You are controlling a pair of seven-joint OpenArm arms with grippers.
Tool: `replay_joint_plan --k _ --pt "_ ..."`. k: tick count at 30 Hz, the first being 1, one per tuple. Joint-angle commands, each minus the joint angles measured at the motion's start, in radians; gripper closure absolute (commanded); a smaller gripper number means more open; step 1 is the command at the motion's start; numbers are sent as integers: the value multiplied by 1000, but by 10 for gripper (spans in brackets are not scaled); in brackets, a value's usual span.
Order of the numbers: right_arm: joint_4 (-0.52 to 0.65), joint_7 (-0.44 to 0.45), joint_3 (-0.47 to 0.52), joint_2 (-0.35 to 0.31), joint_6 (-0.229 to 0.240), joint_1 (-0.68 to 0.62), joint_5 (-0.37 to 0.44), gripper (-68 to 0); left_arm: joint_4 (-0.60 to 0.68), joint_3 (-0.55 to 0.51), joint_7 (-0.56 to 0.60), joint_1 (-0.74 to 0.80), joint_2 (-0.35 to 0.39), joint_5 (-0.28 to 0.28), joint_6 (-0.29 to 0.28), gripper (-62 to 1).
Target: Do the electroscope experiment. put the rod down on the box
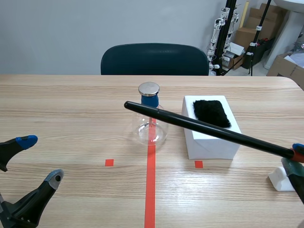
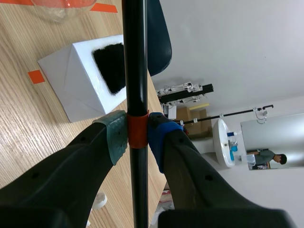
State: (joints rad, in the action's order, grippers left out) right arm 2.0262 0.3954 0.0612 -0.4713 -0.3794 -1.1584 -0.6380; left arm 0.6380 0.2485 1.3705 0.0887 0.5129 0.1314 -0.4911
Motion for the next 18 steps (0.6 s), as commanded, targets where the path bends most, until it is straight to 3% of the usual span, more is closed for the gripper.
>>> replay_joint_plan --k 1,18 --pt "9 7 3 -2 -11 9 11 -102 9 -3 18 -3 5 -7 -2 -623" --pt "9 7 3 -2 3 14 11 -102 9 -3 18 -3 5 -7 -2 -623"
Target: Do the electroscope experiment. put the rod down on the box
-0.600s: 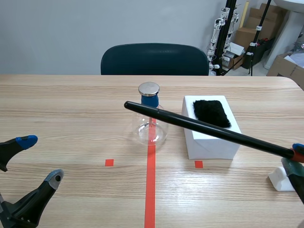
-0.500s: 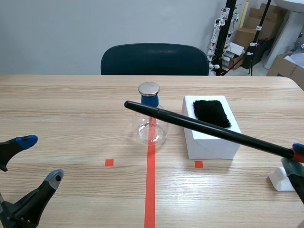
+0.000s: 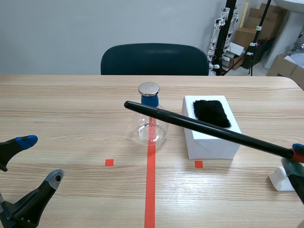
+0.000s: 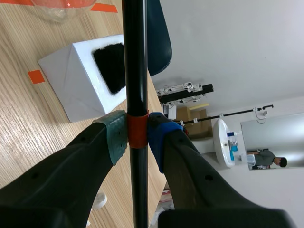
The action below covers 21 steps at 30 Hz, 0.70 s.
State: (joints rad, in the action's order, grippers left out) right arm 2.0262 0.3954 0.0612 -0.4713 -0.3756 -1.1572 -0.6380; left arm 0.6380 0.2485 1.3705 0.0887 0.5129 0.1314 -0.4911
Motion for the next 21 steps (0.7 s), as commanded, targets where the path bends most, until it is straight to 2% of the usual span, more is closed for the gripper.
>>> replay_joint_plan --k 1,7,15,21 --pt "9 6 3 -2 8 13 11 -102 9 -3 18 -3 5 -7 -2 -623" --pt "9 4 3 -2 10 13 49 -102 9 -3 18 -3 5 -7 -2 -623" --pt "13 9 3 -2 10 51 240 -102 9 -3 18 -3 5 -7 -2 -623" --pt "36 -101 3 -3 11 163 399 -102 9 -3 18 -3 5 -7 -2 -623"
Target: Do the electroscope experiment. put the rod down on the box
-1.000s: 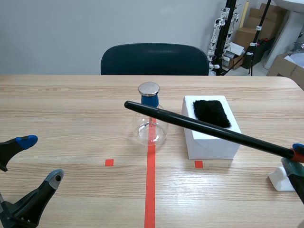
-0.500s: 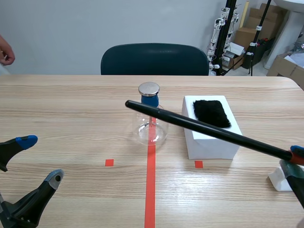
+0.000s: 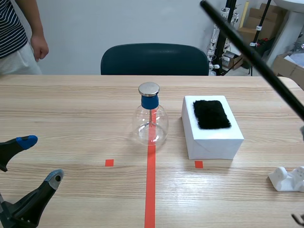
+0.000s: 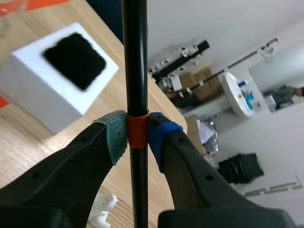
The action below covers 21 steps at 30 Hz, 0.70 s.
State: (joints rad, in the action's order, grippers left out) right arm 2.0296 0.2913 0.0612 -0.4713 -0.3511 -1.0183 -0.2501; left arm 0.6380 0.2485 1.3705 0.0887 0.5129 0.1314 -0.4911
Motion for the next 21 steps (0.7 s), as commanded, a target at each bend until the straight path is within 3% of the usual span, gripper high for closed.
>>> replay_joint_plan --k 1,4,9,13,17,21 --pt "36 -30 3 -5 -14 46 46 -102 9 -3 18 -3 5 -7 -2 -623" --pt "44 -144 3 -26 -2 114 141 -102 9 -3 18 -3 5 -7 -2 -623" --pt "51 -421 3 -115 144 260 295 -102 9 -3 18 -3 5 -7 -2 -623" --pt "51 -663 3 -183 217 396 461 -102 9 -3 18 -3 5 -7 -2 -623" --pt "51 -871 3 -211 222 523 583 -102 9 -3 18 -3 5 -7 -2 -623" --pt "44 -1057 3 -210 223 623 631 -102 9 -3 18 -3 5 -7 -2 -623"
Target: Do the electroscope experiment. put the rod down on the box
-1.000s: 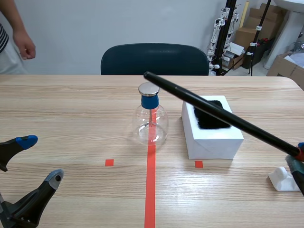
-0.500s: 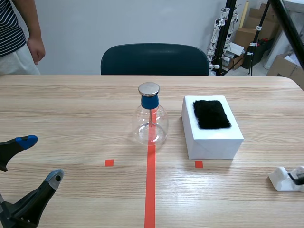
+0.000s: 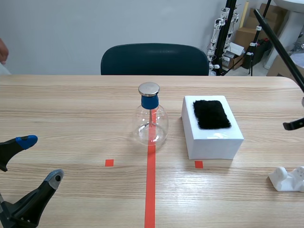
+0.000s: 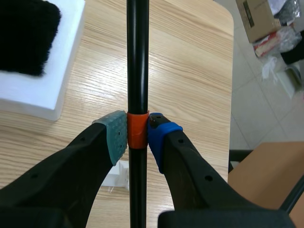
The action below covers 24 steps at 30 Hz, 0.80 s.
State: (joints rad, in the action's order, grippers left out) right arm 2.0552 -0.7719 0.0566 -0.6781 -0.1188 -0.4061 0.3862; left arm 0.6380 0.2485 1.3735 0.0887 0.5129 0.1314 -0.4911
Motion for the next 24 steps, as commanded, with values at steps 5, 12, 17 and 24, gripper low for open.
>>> replay_joint_plan --k 5,12,17,24 --pt "-22 -119 8 -3 47 104 59 -102 9 -3 15 -3 5 -7 -2 -623" --pt "-153 -185 8 28 63 206 186 -102 9 -3 15 -3 6 -7 -2 -623" --pt "-238 -195 7 58 64 261 214 -102 9 -3 15 -3 6 -7 -2 -623" --pt "-384 -203 -23 58 64 357 213 -102 9 -3 15 -3 6 -7 -2 -623"
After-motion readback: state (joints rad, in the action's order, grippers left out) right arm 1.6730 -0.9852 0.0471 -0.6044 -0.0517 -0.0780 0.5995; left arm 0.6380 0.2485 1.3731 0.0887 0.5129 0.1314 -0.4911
